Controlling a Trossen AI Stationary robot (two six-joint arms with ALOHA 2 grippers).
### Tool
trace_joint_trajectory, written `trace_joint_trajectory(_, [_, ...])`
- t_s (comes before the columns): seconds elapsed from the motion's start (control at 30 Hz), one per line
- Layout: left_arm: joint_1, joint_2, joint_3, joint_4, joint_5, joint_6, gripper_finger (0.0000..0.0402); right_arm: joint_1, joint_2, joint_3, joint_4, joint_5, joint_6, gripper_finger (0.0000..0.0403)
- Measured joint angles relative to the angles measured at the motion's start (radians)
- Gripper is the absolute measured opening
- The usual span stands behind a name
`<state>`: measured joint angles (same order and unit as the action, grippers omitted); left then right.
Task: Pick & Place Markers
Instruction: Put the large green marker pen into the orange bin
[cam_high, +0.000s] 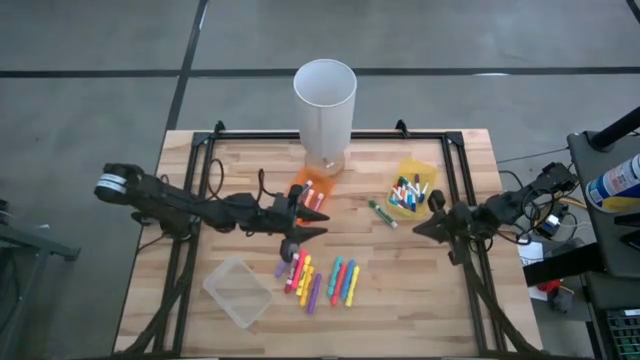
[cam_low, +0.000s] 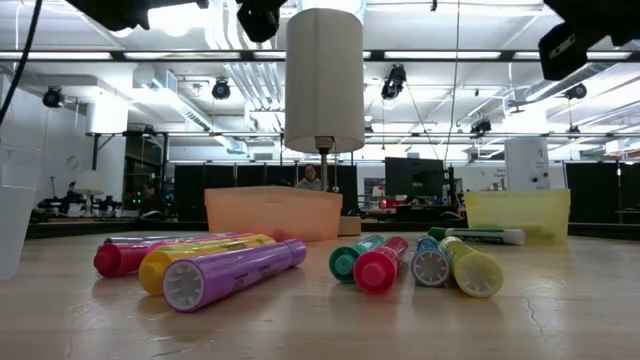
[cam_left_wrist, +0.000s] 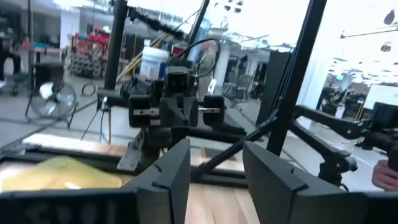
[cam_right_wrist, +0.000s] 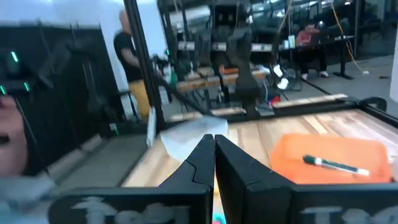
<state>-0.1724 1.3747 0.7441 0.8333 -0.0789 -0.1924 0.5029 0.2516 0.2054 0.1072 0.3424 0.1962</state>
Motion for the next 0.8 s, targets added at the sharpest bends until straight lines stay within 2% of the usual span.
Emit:
trace_joint_trajectory(0.23, [-0.005,0.032,-0.001,0.074,0.056,0.007,0.0142,0.0,0.0,0.0,0.041,0.0,0.045,0.0009])
trace_joint_trajectory(0.37, [-0.017,0.047,-0.008,0.066,0.07,0.005,0.0142,-0.001,0.01,0.0,0.028,0.046,0.225,0.0009])
trace_joint_trajectory(0.47, [-0.017,0.043,-0.011,0.076,0.069,0.012,0.0142,-0.001,0.048,0.0,-0.032,0.097,0.3,0.0014])
trace_joint_trajectory(0.67, [-0.017,0.042,-0.012,0.073,0.069,0.027,0.0142,-0.002,0.198,0.0,-0.071,0.26,0.371,0.0059])
trace_joint_trajectory(0.8, [-0.017,0.042,-0.012,0.072,0.069,0.032,0.0142,-0.002,0.314,0.029,-0.076,0.29,0.421,0.0098])
